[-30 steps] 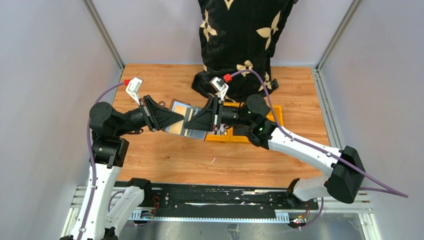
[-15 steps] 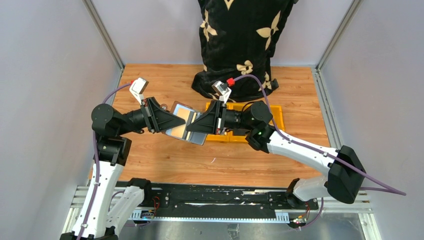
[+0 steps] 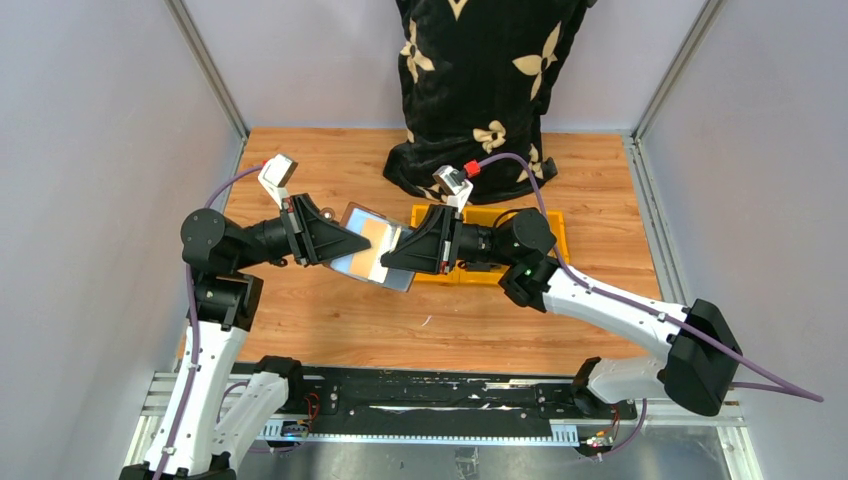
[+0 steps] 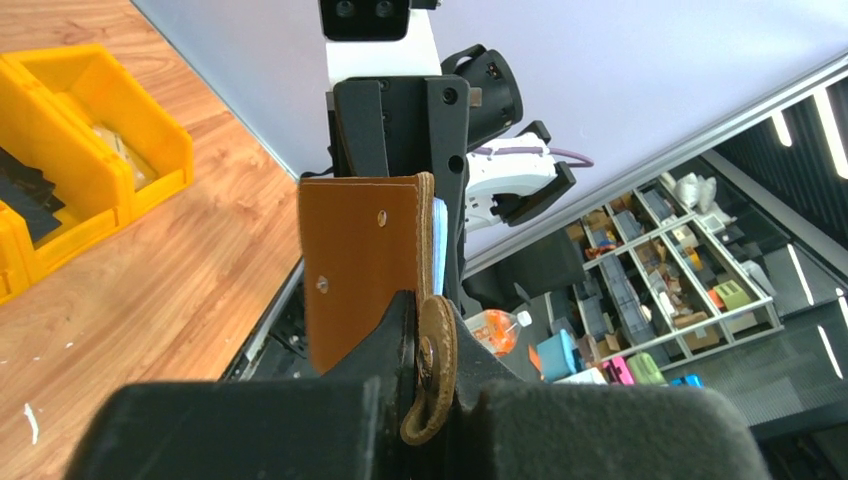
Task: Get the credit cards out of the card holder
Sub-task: Remove the credit card from the card holder, then place the credit card in the storage box.
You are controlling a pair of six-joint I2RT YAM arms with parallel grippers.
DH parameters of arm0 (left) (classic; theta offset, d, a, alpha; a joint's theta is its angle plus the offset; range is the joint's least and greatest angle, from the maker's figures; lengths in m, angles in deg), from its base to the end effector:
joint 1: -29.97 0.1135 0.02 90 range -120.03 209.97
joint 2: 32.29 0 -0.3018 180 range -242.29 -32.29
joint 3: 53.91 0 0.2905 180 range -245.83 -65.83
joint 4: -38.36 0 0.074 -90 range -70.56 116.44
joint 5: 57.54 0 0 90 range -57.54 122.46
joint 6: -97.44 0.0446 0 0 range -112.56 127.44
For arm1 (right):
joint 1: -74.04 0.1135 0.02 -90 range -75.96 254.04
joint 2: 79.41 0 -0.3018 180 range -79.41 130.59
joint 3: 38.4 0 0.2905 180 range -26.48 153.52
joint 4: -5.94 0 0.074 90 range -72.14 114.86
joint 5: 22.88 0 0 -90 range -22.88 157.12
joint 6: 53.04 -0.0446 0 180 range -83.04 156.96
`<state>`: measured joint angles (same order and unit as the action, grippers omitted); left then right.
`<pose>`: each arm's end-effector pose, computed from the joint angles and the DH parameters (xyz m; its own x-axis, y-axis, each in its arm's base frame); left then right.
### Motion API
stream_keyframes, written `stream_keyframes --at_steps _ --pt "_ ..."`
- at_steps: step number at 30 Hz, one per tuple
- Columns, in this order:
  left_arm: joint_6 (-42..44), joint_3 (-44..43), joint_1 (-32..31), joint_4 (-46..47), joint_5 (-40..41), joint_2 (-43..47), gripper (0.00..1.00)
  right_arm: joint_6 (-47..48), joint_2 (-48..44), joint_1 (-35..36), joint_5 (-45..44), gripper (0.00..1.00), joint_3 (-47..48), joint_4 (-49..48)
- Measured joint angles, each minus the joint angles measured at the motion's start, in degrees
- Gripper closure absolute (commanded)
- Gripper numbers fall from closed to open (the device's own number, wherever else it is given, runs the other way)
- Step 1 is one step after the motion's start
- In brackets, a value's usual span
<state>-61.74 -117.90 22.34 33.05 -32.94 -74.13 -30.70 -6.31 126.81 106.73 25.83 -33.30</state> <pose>0.1461 -0.0605 0.4512 -0.7558 -0.2913 -0.5864 0.5946 0.0696 -0.8010 0.1666 0.2662 0.4123 -0.7589 0.1790 -0.6261 -0.6426 -0.3616 0.6755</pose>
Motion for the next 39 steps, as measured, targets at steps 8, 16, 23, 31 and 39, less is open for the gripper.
stream_keyframes --at_steps 8,16,23,31,39 --pt "0.5 0.0 0.0 0.0 0.0 0.0 1.0 -0.6 0.8 0.0 -0.2 0.83 1.6 -0.7" --pt "2.1 -1.0 0.0 -1.2 -0.1 0.0 1.0 -1.8 1.9 -0.1 -0.7 1.0 1.5 -1.4" --pt "5.9 -2.6 0.0 -4.5 -0.3 -0.8 1.0 -0.9 -6.1 -3.4 -0.1 1.0 -6.0 2.0" --pt "22.2 -9.0 1.3 -20.1 -0.1 -3.4 1.0 11.8 -18.9 -18.6 3.2 1.0 -5.4 32.5" --pt "31.6 -9.5 3.8 -29.0 -0.3 -6.7 1.0 34.5 -16.6 -39.0 -4.6 1.0 2.5 72.2"
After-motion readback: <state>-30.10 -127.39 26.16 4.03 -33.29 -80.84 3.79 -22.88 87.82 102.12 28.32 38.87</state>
